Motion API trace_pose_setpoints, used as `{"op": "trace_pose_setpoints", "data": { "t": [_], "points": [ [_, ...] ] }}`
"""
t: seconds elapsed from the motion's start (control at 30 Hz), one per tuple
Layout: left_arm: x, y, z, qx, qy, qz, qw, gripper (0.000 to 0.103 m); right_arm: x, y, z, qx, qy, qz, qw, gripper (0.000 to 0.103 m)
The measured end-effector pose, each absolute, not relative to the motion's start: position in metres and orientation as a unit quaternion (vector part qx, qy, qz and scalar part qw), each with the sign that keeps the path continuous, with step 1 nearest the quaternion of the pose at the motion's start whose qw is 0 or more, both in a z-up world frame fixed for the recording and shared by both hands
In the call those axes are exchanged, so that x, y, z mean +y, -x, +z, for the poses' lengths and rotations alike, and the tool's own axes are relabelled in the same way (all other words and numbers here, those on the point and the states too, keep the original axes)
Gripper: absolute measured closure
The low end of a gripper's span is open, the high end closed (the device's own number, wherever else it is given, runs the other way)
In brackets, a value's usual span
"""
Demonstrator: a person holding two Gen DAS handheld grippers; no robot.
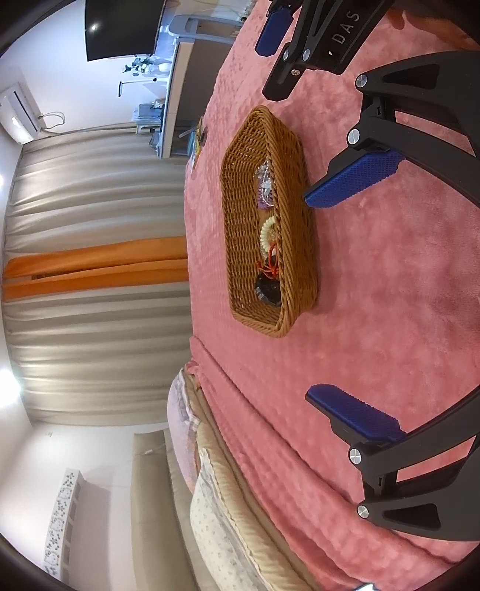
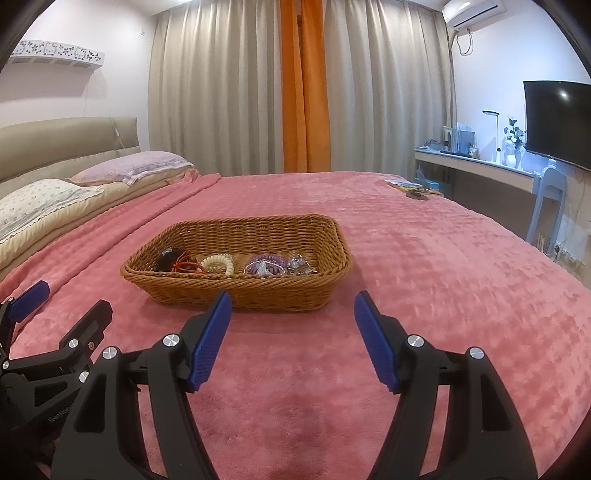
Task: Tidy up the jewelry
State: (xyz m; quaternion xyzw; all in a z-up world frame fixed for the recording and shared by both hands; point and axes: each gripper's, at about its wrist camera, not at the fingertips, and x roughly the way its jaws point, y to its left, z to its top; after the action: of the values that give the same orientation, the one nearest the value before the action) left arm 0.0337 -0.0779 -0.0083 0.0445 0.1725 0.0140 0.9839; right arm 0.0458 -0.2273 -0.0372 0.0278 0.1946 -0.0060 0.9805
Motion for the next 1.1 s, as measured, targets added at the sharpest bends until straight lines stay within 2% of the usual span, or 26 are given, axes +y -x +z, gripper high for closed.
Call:
{"op": "trace_pose_setpoints", "data": {
  "t": [0.1, 1.1],
  "points": [
    [-0.0780, -0.0337, -0.0083, 0.173, -0.044, 0.014, 0.984, 0.010, -0.2274, -0.0462, -0.0372, 0.195, -0.028, -0.005, 0.980, 0.033],
    [-0.0786, -0.0334, -0.0075, 0.173, -0.045, 0.014, 0.984, 0.009, -0.2272, -0.0463, -0.0370, 0.199, -0.029, -0.004, 0.980, 0.033]
  ]
}}
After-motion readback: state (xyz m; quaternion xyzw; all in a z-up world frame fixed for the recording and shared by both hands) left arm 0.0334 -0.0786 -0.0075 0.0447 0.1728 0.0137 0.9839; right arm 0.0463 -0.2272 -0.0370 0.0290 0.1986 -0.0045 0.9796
